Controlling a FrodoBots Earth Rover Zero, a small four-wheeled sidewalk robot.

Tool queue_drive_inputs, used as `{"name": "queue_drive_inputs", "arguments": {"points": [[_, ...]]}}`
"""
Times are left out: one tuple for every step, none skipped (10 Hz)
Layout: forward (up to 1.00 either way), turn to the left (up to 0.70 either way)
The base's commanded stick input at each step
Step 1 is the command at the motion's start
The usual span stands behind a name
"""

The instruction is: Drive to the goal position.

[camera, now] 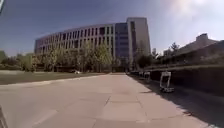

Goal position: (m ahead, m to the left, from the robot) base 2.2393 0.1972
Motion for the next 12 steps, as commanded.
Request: {"name": "queue_drive_inputs", "arguments": {"points": [[0.26, -0.21], [0.28, -0.24], [0.29, -0.27], [0.29, -0.18], [0.30, 0.10], [0.30, 0.31], [0.36, 0.31], [0.44, 0.31], [0.57, 0.31], [0.58, 0.31], [0.59, 0.31], [0.60, 0.24]]}}
